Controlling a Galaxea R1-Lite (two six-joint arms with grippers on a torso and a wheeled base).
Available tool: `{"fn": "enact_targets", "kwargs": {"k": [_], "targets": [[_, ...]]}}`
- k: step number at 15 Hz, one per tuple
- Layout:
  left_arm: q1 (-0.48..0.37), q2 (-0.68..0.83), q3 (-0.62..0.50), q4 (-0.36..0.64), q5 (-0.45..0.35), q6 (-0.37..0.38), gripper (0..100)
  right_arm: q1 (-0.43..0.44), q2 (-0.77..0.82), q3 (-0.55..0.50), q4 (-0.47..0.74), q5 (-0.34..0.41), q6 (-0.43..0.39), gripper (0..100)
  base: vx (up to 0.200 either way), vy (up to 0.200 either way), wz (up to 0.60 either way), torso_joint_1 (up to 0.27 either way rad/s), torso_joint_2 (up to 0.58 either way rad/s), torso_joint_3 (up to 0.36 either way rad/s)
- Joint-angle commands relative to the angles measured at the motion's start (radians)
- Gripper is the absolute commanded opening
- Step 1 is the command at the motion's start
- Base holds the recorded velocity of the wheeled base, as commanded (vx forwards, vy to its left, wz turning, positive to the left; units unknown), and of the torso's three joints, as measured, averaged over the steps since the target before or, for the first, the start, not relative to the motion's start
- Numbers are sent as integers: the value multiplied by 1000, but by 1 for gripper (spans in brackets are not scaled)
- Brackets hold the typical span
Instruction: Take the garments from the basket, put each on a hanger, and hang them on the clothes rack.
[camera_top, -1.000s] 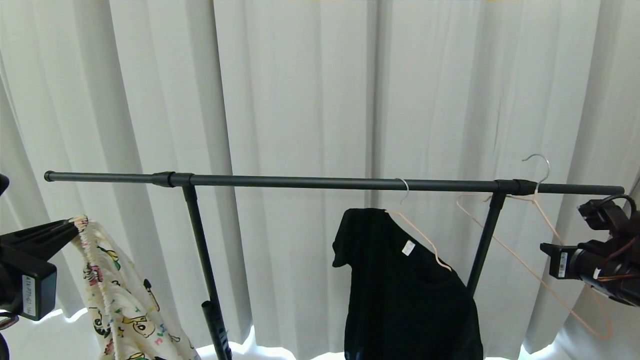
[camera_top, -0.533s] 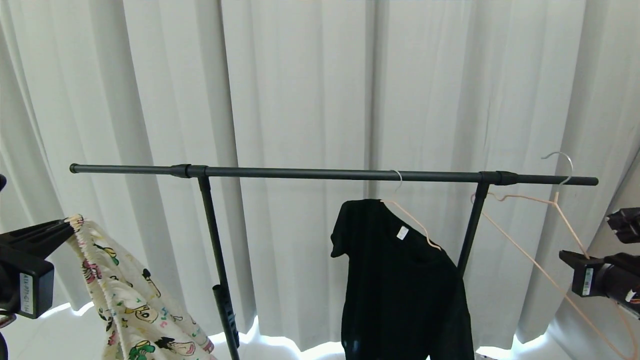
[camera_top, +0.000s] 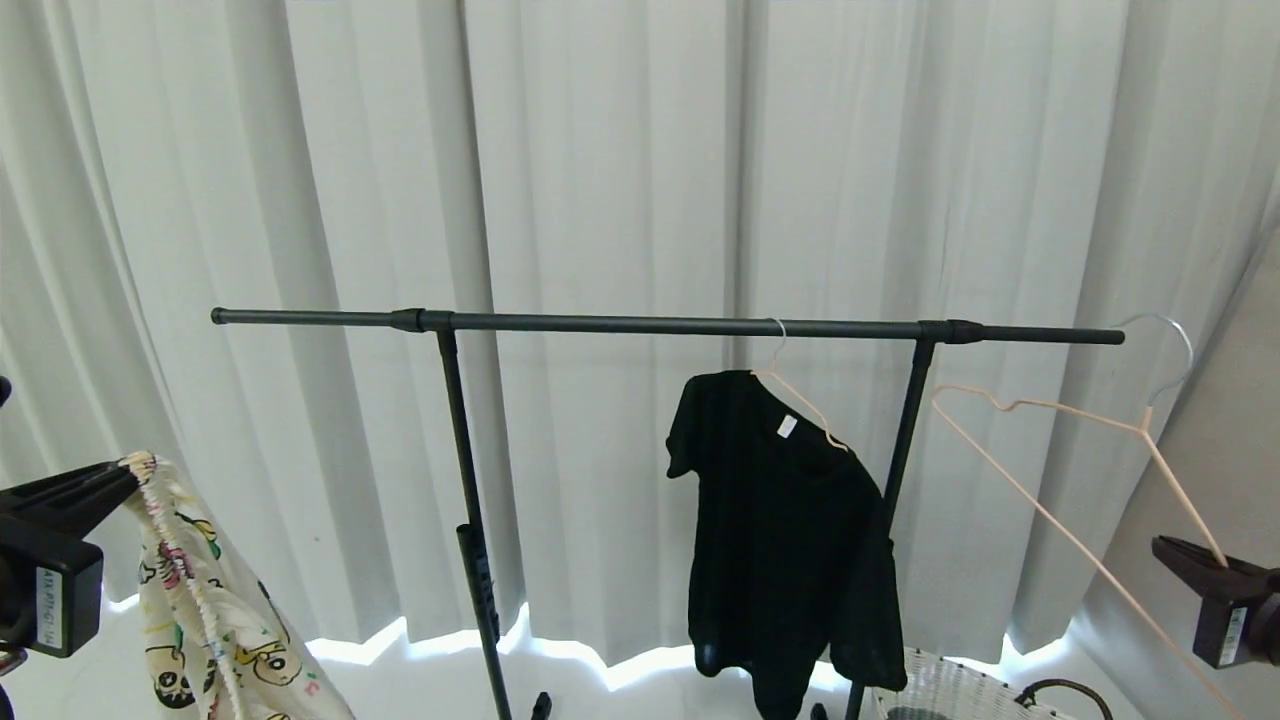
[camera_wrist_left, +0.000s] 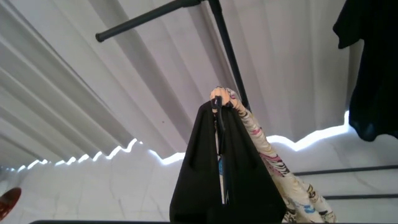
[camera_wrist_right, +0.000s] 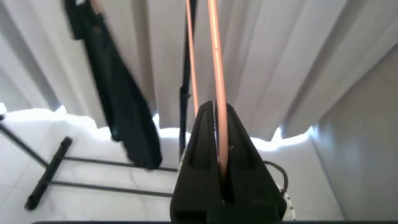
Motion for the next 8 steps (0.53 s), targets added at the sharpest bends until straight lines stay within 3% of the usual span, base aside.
{"fn": "enact_targets", "kwargs": {"k": [1, 7, 8], "targets": [[0, -13, 10, -1, -1, 0, 0, 60, -57, 1, -1, 1, -1, 0, 0, 0, 0, 0, 0, 0], [-40, 15, 3, -1, -20, 5, 0, 450, -47, -10, 1, -2, -1, 0, 0, 0, 0, 0, 0, 0], [-46, 56, -1, -1, -20, 0, 0, 562, -20, -19, 1, -4, 1, 0, 0, 0, 0, 0, 0, 0]]}}
